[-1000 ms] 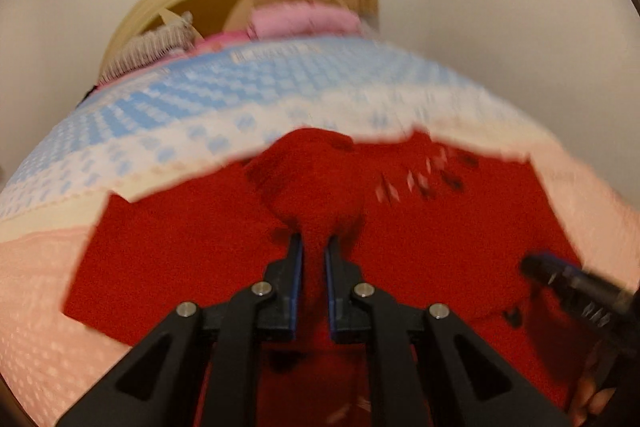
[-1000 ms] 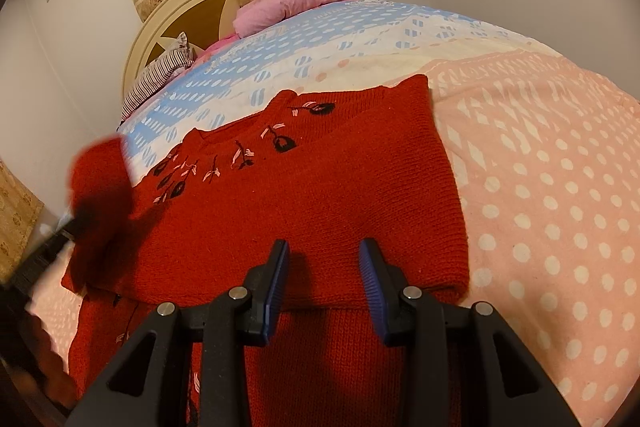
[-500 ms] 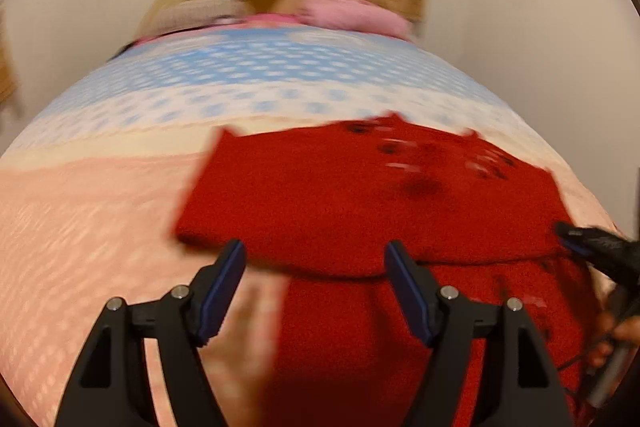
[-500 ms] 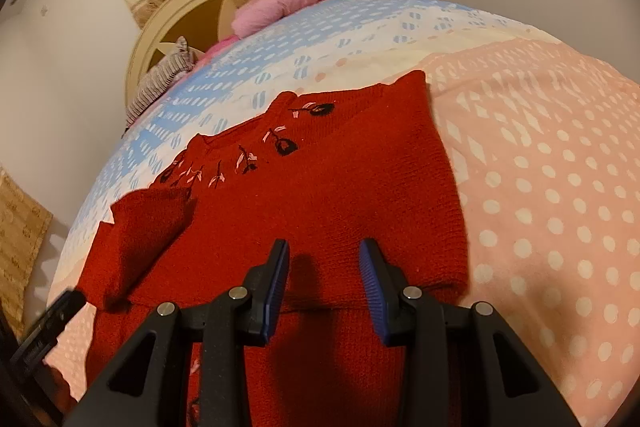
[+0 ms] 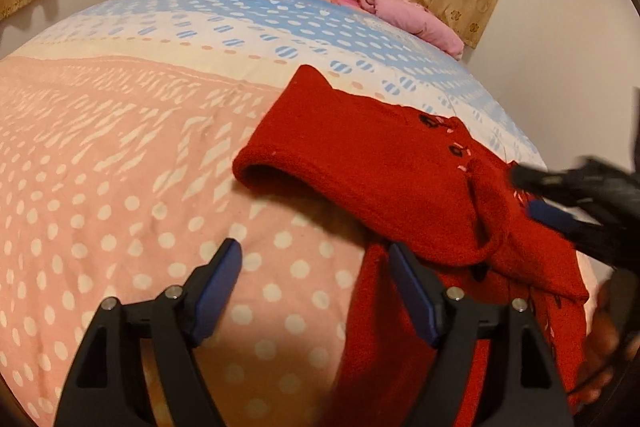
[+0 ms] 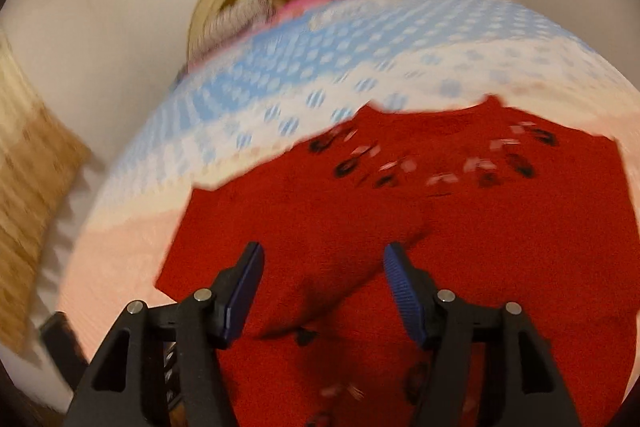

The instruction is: Fold small clothes

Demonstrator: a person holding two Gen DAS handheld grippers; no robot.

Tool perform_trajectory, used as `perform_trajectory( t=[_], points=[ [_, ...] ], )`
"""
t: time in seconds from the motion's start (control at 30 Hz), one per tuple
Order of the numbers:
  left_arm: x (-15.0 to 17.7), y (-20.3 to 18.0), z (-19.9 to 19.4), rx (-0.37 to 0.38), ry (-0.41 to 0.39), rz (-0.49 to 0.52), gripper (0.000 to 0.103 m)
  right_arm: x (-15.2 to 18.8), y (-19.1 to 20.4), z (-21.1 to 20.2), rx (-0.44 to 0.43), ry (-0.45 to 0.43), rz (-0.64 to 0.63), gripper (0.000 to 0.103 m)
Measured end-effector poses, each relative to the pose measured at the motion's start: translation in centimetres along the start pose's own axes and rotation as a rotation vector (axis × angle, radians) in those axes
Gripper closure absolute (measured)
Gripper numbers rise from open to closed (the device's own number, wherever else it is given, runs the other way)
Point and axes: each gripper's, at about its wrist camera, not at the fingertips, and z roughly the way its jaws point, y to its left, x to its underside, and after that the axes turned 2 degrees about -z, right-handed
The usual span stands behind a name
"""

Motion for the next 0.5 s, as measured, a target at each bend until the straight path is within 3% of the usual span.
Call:
perform_trajectory(
  t=[0.13,0.17,0.2,0.23,0.27,0.37,0.5],
  points=[
    [0.1,0.7,-0.4,0.030,0.001,-0.012,0.019,-0.1,2.7,4.4,0.205,0.103,-0.138,0.040],
    [0.1,0.7,-0.4,0.034,0.001,-0.013,0.019,0.0,2.6,5.1,0.229,0.122,-0.141,0.046],
    [0.1,0.9,-0.5,0.038,0.001,-0.015,0.017,0.0,2.2,5.1,0.222,0.126,-0.124,0.055],
    [0.0,0.8,-0.5,0.045,0.001,-0.017,0.016,-0.2,1.8,5.1,0.208,0.130,-0.101,0.079],
    [0.0,0.8,-0.5,0.047,0.001,-0.017,0.015,-0.5,1.4,4.9,0.193,0.135,-0.090,0.092],
    [0.0,0.8,-0.5,0.044,0.001,-0.015,0.015,-1.6,0.3,3.6,0.120,0.106,-0.043,0.096],
    [0.0,0.9,-0.5,0.044,0.001,-0.015,0.015,-3.9,0.0,-0.5,0.014,-0.044,-0.020,0.096]
  ],
)
